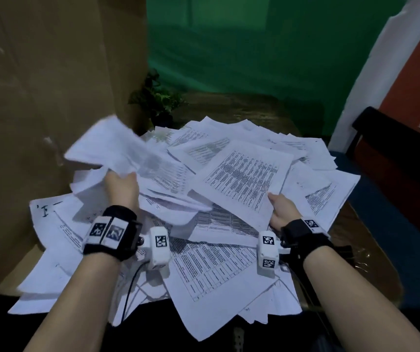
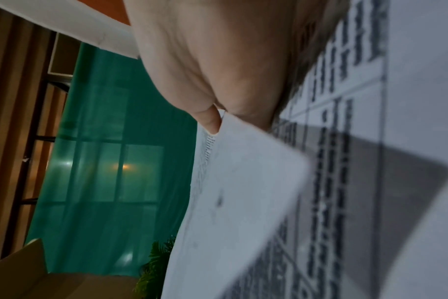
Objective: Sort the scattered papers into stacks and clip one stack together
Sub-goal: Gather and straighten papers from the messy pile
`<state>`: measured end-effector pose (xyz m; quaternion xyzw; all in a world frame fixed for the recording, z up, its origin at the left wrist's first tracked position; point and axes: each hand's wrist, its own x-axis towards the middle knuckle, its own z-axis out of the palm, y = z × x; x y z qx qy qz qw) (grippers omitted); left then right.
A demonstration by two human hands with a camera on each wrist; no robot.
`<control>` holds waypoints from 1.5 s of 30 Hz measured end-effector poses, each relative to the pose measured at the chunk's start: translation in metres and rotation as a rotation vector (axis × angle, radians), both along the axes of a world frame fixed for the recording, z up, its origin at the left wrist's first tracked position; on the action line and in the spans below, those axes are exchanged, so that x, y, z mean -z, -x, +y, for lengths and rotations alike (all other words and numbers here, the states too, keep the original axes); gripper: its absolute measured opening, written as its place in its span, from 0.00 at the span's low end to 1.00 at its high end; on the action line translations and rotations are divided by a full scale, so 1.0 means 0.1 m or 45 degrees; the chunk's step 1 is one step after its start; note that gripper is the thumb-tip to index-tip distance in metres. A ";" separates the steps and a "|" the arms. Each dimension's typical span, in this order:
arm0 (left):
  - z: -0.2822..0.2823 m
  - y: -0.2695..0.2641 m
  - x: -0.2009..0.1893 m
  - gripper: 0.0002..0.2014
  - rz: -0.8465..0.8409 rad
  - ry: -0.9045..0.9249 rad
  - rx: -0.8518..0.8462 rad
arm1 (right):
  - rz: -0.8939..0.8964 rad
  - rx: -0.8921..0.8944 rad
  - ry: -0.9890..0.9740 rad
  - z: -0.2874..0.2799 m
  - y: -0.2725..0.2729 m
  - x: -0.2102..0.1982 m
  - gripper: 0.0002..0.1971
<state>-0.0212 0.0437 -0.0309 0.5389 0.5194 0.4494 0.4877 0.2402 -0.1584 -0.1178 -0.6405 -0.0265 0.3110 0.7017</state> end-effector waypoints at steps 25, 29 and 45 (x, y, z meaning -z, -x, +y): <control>-0.08 -0.78 0.00 0.28 0.510 0.134 0.755 | -0.110 -0.545 0.046 -0.12 0.43 -0.42 0.27; -0.08 -0.75 0.18 0.28 0.429 0.233 0.777 | -0.485 -0.619 0.264 -0.02 0.52 -0.45 0.19; -0.64 -0.63 -0.85 0.19 -0.533 -1.063 0.407 | -1.056 -0.351 -0.402 -0.33 0.83 -1.84 0.21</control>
